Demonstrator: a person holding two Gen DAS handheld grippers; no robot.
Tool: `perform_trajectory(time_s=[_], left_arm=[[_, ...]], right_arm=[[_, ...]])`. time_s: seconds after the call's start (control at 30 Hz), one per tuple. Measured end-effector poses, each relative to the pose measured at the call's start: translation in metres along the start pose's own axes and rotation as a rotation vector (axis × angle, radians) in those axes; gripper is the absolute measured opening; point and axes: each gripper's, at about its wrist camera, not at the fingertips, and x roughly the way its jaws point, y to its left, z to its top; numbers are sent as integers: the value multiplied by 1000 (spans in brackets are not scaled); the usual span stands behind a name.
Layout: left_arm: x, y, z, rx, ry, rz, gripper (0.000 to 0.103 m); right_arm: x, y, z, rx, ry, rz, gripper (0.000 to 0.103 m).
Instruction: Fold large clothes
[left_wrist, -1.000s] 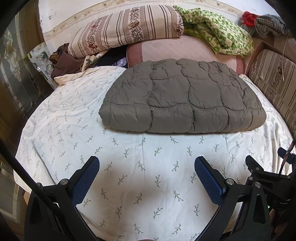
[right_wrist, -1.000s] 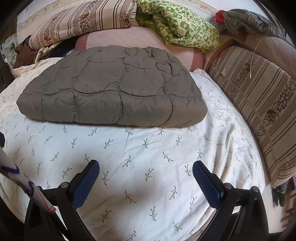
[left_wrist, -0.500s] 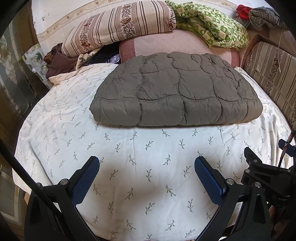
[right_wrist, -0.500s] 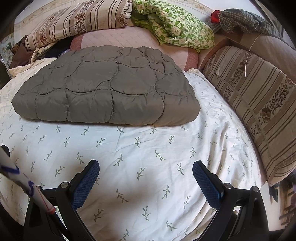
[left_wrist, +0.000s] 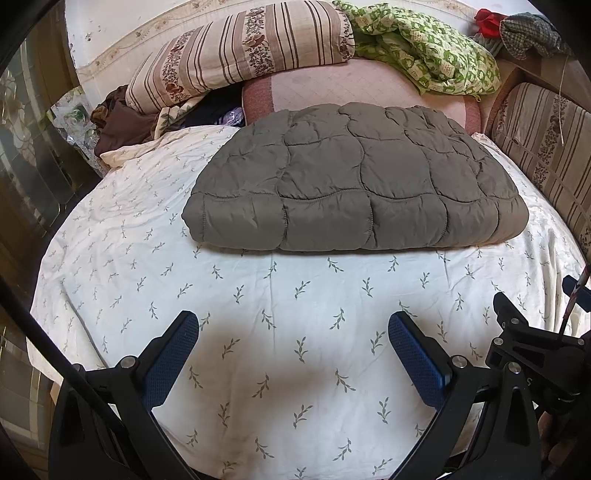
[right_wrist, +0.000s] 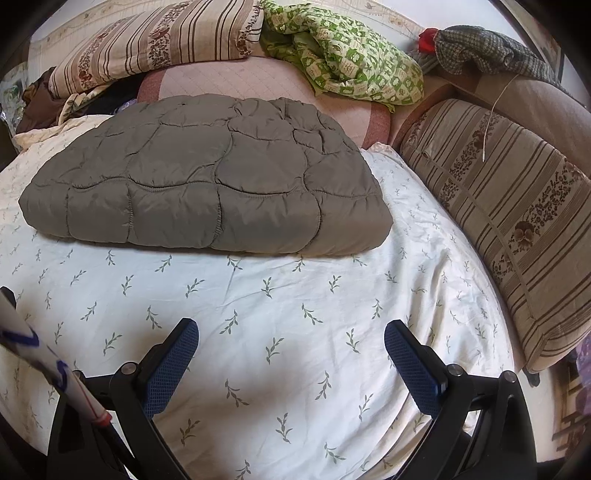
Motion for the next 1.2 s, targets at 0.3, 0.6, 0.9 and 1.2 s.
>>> perform_trajectory(time_s=[0.3, 0.6, 0.9, 1.2], left_arm=[[1, 0, 0, 1, 6, 1, 102], [3, 1, -2, -12, 13, -2, 102], [5, 4, -2, -26, 15, -4, 102], [11, 8, -2, -42, 31, -6, 102]], right_arm=[[0, 1, 0, 0, -2, -1, 102], [-1, 3, -1, -3, -8, -5, 102], [-3, 6, -1, -9, -19, -3, 102], [0, 11, -2, -20, -13, -1, 102]])
